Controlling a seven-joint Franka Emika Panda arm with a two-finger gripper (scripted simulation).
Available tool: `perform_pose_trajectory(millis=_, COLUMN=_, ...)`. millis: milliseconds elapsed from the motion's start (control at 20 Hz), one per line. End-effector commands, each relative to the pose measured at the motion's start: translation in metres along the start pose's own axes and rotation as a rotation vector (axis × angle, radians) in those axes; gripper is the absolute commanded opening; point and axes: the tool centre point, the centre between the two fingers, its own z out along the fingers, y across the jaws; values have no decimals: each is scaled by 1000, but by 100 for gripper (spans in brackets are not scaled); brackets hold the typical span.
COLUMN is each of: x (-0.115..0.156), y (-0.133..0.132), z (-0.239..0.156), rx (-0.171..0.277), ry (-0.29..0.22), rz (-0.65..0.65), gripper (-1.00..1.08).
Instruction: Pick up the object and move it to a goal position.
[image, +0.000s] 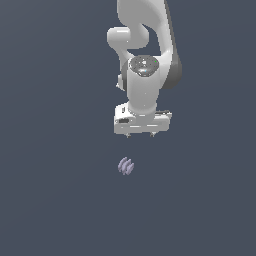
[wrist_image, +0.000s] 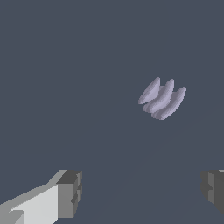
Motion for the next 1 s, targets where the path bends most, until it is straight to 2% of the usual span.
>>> perform_pose_trajectory(millis=0, x=0, y=1, z=0, rx=0, ry=0, rz=0, gripper=100)
perform_pose_trajectory(millis=450, x=5, y=4, z=5, rx=0, ry=0, rz=41, gripper=100)
perform_pose_trajectory(millis=950, x=28, y=24, z=28, rx=-7, ry=2, rz=232, gripper=100)
